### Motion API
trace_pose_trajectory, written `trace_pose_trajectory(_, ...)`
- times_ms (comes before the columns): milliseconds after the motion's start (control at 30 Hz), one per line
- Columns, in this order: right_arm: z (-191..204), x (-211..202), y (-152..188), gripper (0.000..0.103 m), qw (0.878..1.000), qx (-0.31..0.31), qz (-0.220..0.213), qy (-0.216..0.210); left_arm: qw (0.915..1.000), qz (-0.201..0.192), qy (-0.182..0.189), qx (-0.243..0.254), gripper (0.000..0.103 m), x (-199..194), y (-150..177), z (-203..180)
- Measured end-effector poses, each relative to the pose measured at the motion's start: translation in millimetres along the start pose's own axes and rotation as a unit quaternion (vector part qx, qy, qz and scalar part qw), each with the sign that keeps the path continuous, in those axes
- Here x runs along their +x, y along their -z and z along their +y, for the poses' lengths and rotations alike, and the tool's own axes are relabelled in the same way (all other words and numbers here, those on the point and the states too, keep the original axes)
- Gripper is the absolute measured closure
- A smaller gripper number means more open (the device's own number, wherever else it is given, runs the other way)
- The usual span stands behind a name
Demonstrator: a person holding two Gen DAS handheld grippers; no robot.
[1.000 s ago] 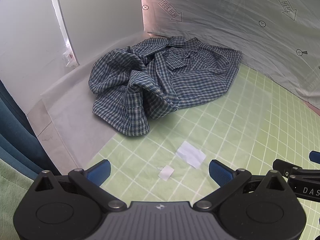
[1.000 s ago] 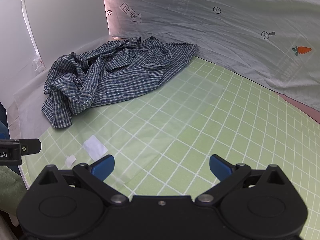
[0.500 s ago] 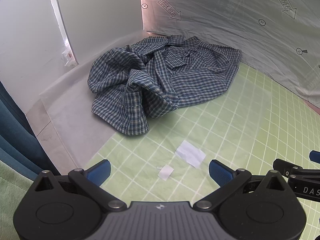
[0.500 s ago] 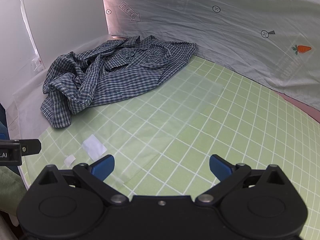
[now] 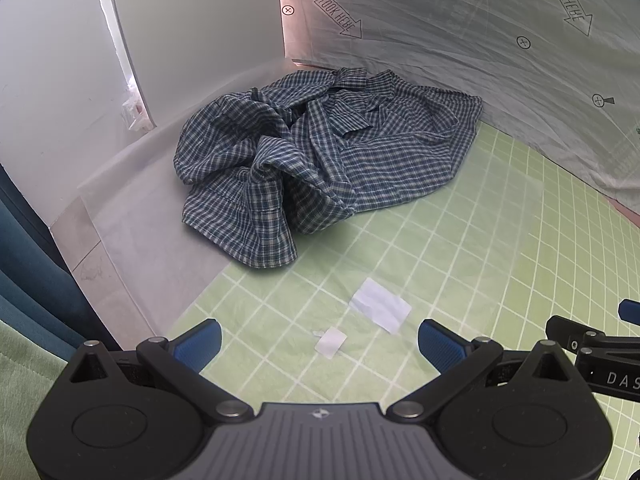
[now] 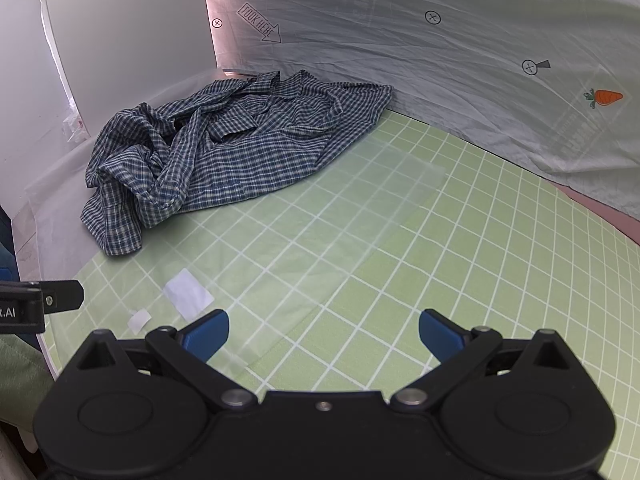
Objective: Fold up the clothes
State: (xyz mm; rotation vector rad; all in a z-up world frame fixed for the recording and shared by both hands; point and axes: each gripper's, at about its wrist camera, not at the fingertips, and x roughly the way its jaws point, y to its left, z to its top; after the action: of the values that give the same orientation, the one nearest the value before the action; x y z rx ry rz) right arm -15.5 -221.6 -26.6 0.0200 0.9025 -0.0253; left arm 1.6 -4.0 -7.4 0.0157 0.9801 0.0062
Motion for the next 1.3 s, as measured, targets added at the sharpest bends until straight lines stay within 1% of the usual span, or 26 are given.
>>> trace_pose_trajectory(967,2.6,2.8,0.3,0.001,1.0,0.002,0.006,0.001,1.0,0.008,0.001,-0.003,0.0,4.4,-0.9,3.7)
trace_pose_trajectory(1300,2.3,17.1,-4.2,0.001,1.0,0.004,0.021,0.005,0.9996,0.025,-0.013,-0.006,0.0,21.1,-10.9,8.8)
